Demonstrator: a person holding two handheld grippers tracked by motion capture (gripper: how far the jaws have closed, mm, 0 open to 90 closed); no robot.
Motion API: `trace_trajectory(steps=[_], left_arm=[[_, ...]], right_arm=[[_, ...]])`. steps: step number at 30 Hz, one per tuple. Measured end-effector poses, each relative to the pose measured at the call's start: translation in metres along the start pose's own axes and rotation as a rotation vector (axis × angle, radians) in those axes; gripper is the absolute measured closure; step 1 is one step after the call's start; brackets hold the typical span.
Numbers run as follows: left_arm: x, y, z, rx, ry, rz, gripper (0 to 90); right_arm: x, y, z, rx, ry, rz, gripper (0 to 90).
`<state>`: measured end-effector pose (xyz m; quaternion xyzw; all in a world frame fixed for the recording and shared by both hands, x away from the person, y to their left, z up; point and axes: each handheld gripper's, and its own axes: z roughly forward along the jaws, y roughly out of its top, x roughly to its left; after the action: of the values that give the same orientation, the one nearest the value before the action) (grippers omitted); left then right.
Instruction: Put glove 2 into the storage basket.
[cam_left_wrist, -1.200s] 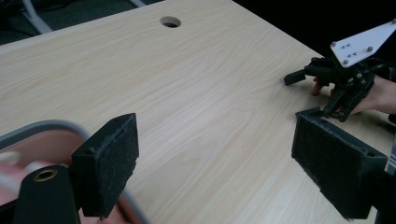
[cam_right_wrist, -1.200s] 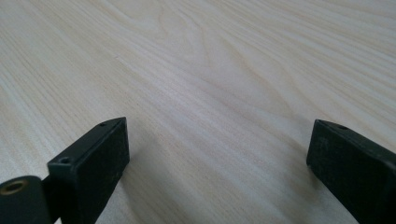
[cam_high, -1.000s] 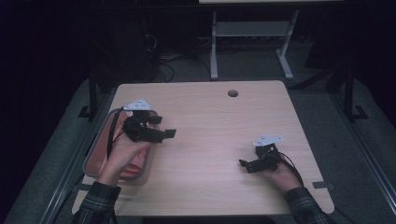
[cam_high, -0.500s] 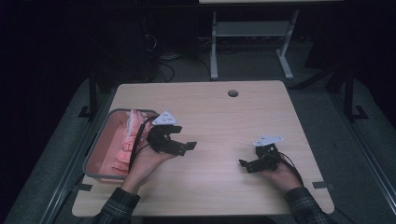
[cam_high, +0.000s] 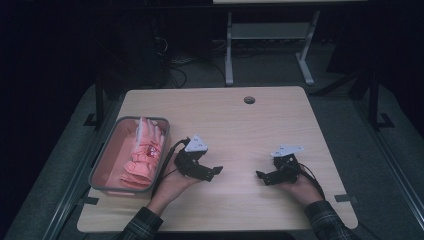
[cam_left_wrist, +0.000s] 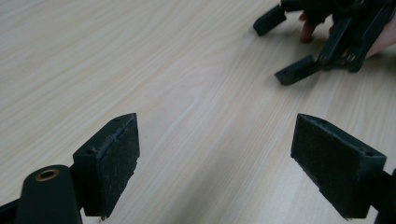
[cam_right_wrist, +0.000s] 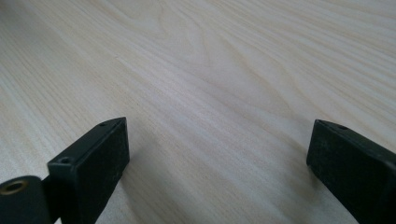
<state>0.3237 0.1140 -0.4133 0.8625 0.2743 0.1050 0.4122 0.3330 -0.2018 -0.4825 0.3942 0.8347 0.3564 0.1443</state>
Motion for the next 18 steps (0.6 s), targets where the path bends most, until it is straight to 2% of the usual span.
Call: trace_trajectory(steps=[3, 8, 18], left_arm=[[-0.003, -0.007, 0.011, 0.005, -0.009, -0.004, 14.7], [-0.005, -0.017, 0.025, 0.041, -0.016, 0.019, 14.8], [-0.008, -0.028, 0.043, 0.090, -0.024, 0.023, 14.7]], right_arm=[[0.000, 0.000, 0.000, 0.000, 0.000, 0.000, 5.1], [0.000, 0.000, 0.000, 0.000, 0.000, 0.000, 5.1], [0.000, 0.000, 0.000, 0.000, 0.000, 0.000, 5.1]])
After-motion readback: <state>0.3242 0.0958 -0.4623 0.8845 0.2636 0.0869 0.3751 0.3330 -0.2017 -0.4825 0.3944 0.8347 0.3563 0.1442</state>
